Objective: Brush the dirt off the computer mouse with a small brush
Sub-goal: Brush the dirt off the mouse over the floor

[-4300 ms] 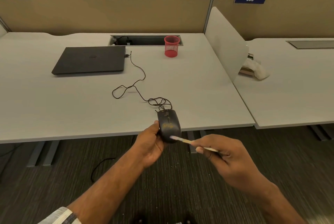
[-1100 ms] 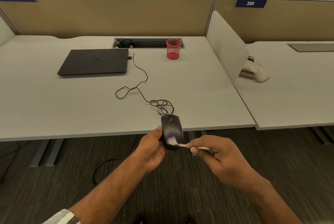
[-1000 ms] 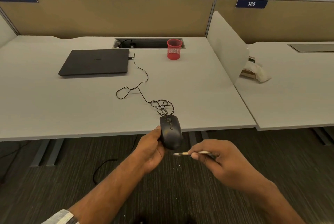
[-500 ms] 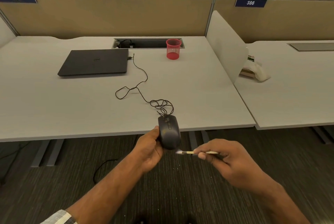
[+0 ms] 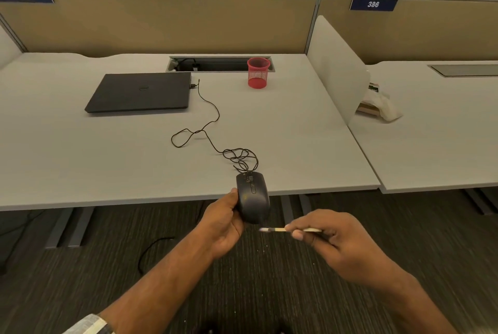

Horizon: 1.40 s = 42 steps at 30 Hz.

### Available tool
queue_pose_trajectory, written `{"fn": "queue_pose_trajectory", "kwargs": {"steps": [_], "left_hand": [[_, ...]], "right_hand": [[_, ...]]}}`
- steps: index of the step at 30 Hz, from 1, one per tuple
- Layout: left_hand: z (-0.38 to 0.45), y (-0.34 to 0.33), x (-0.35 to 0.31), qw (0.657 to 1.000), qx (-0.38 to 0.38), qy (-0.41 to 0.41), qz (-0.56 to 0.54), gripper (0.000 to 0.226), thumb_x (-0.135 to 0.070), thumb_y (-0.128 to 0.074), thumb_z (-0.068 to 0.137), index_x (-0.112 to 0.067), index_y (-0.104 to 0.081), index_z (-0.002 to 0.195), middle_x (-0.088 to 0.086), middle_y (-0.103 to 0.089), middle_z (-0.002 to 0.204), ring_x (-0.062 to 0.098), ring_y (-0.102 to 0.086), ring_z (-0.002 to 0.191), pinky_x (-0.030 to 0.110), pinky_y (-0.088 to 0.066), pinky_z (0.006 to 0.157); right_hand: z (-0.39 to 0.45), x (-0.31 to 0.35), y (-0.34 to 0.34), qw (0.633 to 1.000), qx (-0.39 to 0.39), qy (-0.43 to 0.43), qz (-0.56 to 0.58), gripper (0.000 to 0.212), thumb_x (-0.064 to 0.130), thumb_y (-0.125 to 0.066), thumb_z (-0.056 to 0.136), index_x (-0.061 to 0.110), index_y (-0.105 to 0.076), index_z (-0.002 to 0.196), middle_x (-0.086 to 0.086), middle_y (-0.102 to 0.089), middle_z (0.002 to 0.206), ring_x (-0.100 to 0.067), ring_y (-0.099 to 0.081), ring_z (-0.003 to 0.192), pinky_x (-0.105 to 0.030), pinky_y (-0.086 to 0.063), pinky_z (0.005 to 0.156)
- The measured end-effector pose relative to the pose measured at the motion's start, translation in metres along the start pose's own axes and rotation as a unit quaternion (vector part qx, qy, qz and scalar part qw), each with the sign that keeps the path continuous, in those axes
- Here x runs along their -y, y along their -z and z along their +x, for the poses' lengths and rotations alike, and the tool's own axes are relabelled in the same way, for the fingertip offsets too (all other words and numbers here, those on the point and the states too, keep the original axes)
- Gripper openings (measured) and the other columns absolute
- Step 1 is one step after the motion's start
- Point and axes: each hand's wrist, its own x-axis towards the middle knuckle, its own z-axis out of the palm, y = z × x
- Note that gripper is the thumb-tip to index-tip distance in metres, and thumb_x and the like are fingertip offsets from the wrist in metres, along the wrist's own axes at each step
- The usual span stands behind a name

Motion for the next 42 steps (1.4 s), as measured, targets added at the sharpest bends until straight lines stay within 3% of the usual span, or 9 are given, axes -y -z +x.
{"fn": "queue_pose_trajectory", "kwargs": {"steps": [6,11,15,18,22,29,36,39,42], "left_hand": [[-0.003,0.003,0.000,1.000,-0.001,0.011,-0.005,0.034,-0.023,-0.040,0.109,-0.004,-0.062,0.126,0.021,-0.080,0.110,0.028,-0.079,0.101,0.040,-0.064,0.075],[-0.005,0.005,0.004,0.999,0.036,0.011,-0.005,0.044,-0.032,-0.045,0.106,-0.006,-0.056,0.140,0.023,-0.072,0.131,0.035,-0.069,0.123,0.047,-0.051,0.106],[-0.013,0.007,0.004,0.994,0.084,0.000,0.070,0.059,-0.015,-0.078,0.083,-0.007,-0.059,0.138,0.021,-0.065,0.140,0.040,-0.062,0.128,0.043,-0.062,0.090],[-0.015,0.006,0.006,0.991,0.091,0.013,0.100,0.073,0.006,-0.080,0.070,-0.008,-0.056,0.138,0.021,-0.062,0.139,0.041,-0.062,0.126,0.041,-0.066,0.081],[-0.016,0.005,0.008,0.989,0.089,0.007,0.119,0.083,0.009,-0.080,0.064,-0.009,-0.054,0.140,0.020,-0.062,0.139,0.038,-0.066,0.123,0.037,-0.066,0.080],[-0.016,0.009,0.016,0.991,0.081,-0.024,0.108,0.071,0.009,-0.080,0.065,-0.002,-0.062,0.132,0.022,-0.066,0.134,0.039,-0.067,0.121,0.036,-0.065,0.084],[-0.018,0.006,0.025,0.992,0.073,-0.052,0.086,0.062,0.011,-0.078,0.070,-0.002,-0.064,0.129,0.020,-0.069,0.129,0.035,-0.070,0.118,0.034,-0.063,0.086],[-0.017,0.005,0.029,0.992,0.075,-0.065,0.078,0.056,0.015,-0.074,0.077,-0.002,-0.064,0.130,0.020,-0.072,0.127,0.033,-0.071,0.117,0.034,-0.062,0.088],[-0.016,0.005,0.033,0.992,0.068,-0.069,0.081,0.055,0.014,-0.075,0.078,0.000,-0.064,0.130,0.022,-0.072,0.128,0.035,-0.070,0.119,0.041,-0.059,0.097]], "right_hand": [[0.006,0.005,0.006,0.994,-0.080,0.002,0.074,0.022,0.036,-0.060,0.092,0.029,-0.074,0.108,0.007,-0.074,0.090,-0.020,-0.069,0.079,-0.044,-0.057,0.065],[0.015,0.004,0.006,0.986,-0.129,-0.011,0.103,0.022,0.029,-0.057,0.092,0.020,-0.073,0.104,0.002,-0.075,0.090,-0.024,-0.070,0.084,-0.050,-0.056,0.073],[0.022,0.003,0.008,0.983,-0.142,-0.021,0.115,0.018,0.025,-0.054,0.094,0.017,-0.069,0.101,0.005,-0.072,0.087,-0.019,-0.069,0.087,-0.040,-0.056,0.079],[0.028,0.005,0.010,0.982,-0.145,-0.033,0.112,0.016,0.031,-0.053,0.094,0.021,-0.064,0.099,0.004,-0.070,0.084,-0.018,-0.069,0.083,-0.037,-0.057,0.078],[0.033,0.007,0.012,0.983,-0.154,-0.035,0.095,0.016,0.037,-0.051,0.093,0.023,-0.058,0.096,0.004,-0.069,0.082,-0.018,-0.069,0.081,-0.035,-0.057,0.075],[0.039,0.017,0.014,0.987,-0.126,-0.034,0.099,0.015,0.036,-0.052,0.092,0.022,-0.059,0.094,0.007,-0.069,0.083,-0.013,-0.069,0.082,-0.026,-0.056,0.074],[0.051,0.038,0.010,0.993,-0.111,-0.031,0.023,0.008,0.030,-0.051,0.097,0.022,-0.054,0.094,0.004,-0.063,0.074,-0.017,-0.064,0.071,-0.041,-0.055,0.065],[0.056,0.046,-0.002,0.990,-0.135,-0.026,-0.037,0.006,0.030,-0.049,0.099,0.025,-0.049,0.095,0.007,-0.055,0.062,-0.007,-0.057,0.058,-0.023,-0.046,0.047],[0.060,0.054,-0.022,0.984,-0.149,-0.024,-0.092,0.005,0.031,-0.046,0.099,0.027,-0.045,0.100,0.015,-0.048,0.059,-0.001,-0.052,0.050,-0.014,-0.038,0.043]]}}
